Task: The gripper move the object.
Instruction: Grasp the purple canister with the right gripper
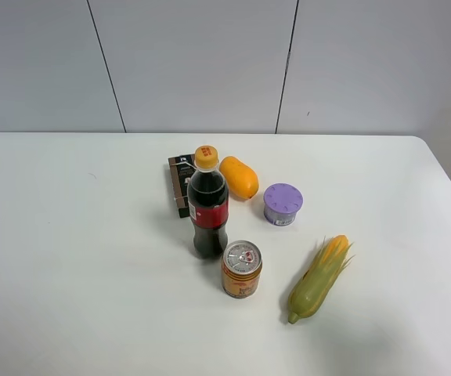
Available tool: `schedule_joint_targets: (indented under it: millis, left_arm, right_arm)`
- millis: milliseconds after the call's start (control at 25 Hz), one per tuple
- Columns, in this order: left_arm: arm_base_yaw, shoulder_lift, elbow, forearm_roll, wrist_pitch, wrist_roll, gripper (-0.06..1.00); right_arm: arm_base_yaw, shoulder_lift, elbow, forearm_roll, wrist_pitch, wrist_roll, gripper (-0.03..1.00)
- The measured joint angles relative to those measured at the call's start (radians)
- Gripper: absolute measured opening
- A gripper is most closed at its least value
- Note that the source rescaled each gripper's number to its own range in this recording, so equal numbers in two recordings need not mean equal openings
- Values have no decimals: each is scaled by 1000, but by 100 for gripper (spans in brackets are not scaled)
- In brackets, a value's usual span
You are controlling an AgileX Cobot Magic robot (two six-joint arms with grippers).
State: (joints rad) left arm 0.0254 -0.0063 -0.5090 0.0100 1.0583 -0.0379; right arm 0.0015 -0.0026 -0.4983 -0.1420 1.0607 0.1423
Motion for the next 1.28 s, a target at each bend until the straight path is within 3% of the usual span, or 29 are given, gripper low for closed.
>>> schedule_joint_targets:
  millis: [40, 440, 800, 1280]
  left_arm:
    - [0, 0, 0, 0, 0, 0, 100]
    - [0, 0, 0, 0, 0, 0, 100]
    - [0, 0, 0, 0, 0, 0, 100]
    - [0, 0, 0, 0, 0, 0, 100]
  right_arm:
    - [0, 0, 0, 0, 0, 0, 63]
    - [0, 19, -49, -9, -2, -10, 63]
    - [0, 527, -373, 15, -13, -52, 63]
    - [20, 1296, -715, 347, -83, -354, 63]
